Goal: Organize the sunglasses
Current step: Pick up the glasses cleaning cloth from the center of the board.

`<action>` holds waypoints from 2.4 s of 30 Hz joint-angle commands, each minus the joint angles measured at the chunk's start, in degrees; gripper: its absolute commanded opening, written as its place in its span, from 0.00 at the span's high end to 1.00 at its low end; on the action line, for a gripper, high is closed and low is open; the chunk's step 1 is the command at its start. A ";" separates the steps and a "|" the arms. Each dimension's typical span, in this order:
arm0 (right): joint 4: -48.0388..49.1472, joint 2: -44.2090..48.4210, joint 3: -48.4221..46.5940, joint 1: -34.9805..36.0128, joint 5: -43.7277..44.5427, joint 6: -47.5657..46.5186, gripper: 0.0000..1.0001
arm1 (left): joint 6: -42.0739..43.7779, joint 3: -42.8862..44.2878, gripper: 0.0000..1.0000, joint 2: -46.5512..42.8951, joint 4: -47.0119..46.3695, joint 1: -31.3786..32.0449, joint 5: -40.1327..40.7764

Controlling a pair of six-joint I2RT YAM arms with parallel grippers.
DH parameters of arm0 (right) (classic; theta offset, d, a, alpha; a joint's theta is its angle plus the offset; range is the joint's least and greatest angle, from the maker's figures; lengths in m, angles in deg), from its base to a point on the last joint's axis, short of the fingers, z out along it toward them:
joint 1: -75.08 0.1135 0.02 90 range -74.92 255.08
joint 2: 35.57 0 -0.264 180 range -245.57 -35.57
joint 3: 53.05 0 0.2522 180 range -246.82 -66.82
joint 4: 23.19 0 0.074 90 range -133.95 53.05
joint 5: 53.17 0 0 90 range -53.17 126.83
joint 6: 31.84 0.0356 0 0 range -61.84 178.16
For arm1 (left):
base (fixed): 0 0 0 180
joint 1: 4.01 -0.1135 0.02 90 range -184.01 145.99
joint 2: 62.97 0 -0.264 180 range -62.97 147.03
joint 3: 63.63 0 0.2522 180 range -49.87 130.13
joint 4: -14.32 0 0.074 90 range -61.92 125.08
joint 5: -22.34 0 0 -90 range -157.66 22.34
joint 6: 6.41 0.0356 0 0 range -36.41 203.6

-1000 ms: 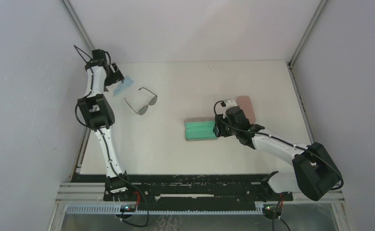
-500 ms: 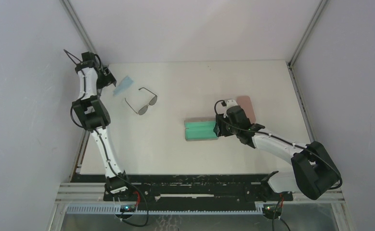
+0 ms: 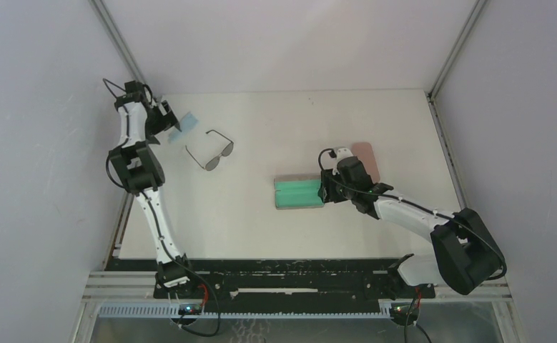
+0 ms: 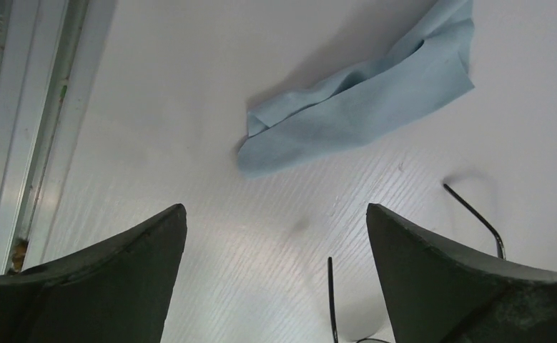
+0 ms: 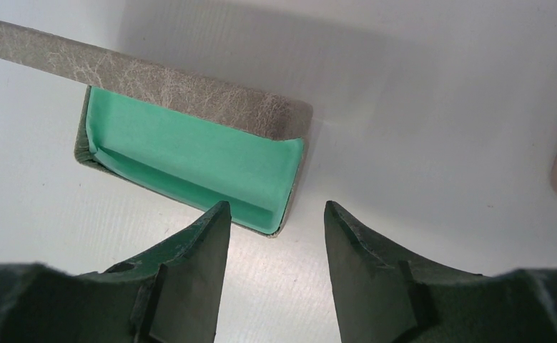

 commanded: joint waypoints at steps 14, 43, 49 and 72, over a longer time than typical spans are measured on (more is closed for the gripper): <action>3.30 -1.96 -0.86 -0.53 -1.78 -0.32 0.49 | -2.16 -4.85 0.00 -8.96 -21.24 6.82 0.43; 4.08 -5.81 -2.28 -1.14 -3.25 -0.93 0.49 | 3.28 -4.70 0.00 -6.24 -21.97 1.60 12.78; 4.14 -6.73 -3.10 -1.14 -3.68 -1.15 0.49 | 2.91 -4.43 0.00 -6.50 -21.78 -1.34 13.30; 4.93 -8.06 -3.71 -1.23 -4.87 -1.10 0.50 | -0.84 -0.08 0.13 1.19 -11.06 1.11 -0.75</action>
